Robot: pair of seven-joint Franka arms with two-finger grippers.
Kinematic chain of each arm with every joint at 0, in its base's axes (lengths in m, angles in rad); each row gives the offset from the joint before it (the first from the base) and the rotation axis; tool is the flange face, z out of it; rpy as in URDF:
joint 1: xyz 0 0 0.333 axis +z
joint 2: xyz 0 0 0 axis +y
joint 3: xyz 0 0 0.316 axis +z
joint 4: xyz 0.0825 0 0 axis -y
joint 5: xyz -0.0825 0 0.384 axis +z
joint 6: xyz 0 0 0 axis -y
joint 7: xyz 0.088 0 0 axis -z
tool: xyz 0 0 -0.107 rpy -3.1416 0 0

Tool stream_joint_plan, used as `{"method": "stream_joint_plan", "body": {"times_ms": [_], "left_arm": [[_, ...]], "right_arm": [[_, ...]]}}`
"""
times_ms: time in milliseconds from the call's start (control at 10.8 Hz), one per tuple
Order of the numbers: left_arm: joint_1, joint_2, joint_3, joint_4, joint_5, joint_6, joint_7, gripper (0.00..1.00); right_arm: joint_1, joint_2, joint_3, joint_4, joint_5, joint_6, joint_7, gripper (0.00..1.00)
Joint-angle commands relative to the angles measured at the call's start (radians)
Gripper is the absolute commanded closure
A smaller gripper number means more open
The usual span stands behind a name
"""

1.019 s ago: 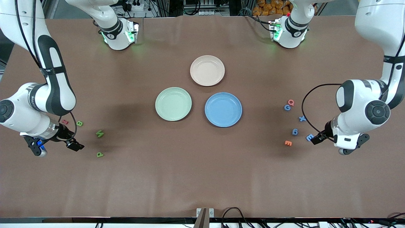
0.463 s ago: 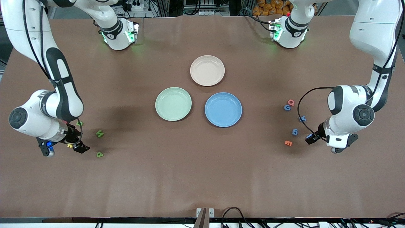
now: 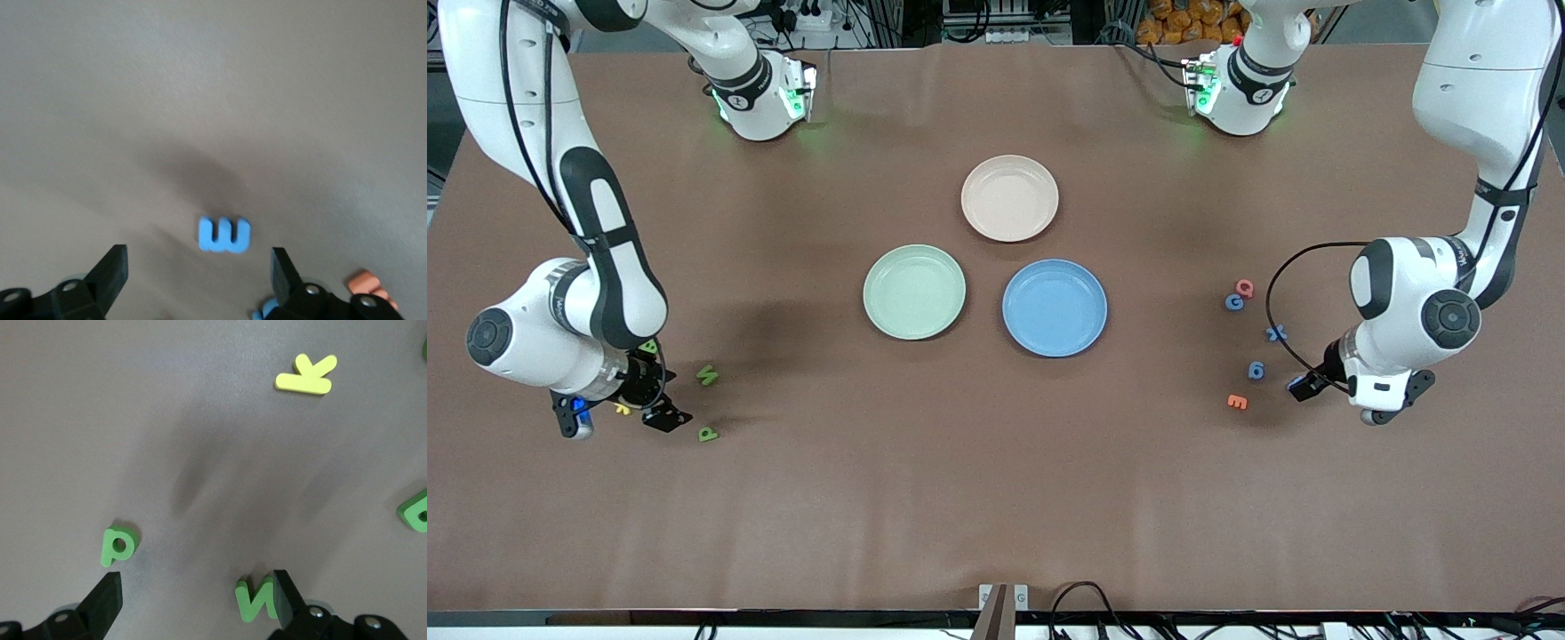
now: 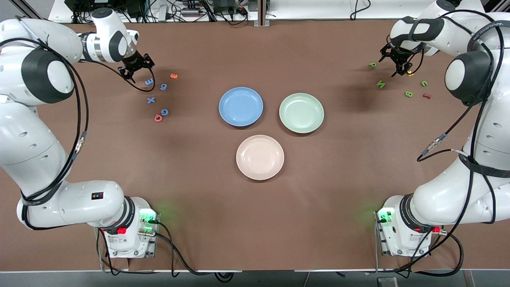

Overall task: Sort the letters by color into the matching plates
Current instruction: 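Grasp the green N with the right gripper while the left gripper grasps blue E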

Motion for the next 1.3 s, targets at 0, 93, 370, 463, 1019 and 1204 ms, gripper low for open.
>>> {"method": "stream_joint_plan", "body": {"times_ms": [0, 93, 370, 463, 1019, 1204], "left_arm": [[0.024, 0.008, -0.007, -0.013, 0.011, 0.042, 0.005, 0.06], [0.024, 0.009, -0.007, -0.013, 0.011, 0.048, 0.005, 0.07], [0.018, 0.038, -0.007, -0.013, 0.013, 0.085, 0.005, 0.07], [0.015, 0.041, -0.007, -0.013, 0.011, 0.086, 0.005, 0.09], [0.007, 0.074, -0.007, -0.01, 0.008, 0.126, 0.043, 0.13], [0.005, 0.075, -0.007, -0.009, 0.01, 0.126, 0.043, 0.15]], "right_arm": [[0.012, 0.023, 0.004, 0.001, 0.018, 0.023, 0.03, 0.0], [0.015, 0.023, 0.004, -0.007, 0.02, 0.023, 0.032, 0.0], [0.025, 0.007, 0.004, -0.096, 0.018, 0.09, 0.027, 0.0], [0.027, 0.005, 0.004, -0.102, 0.018, 0.094, 0.026, 0.0], [0.036, -0.036, 0.005, -0.174, 0.015, 0.127, 0.012, 0.0], [0.041, -0.042, 0.005, -0.188, 0.015, 0.127, 0.012, 0.0]]}}
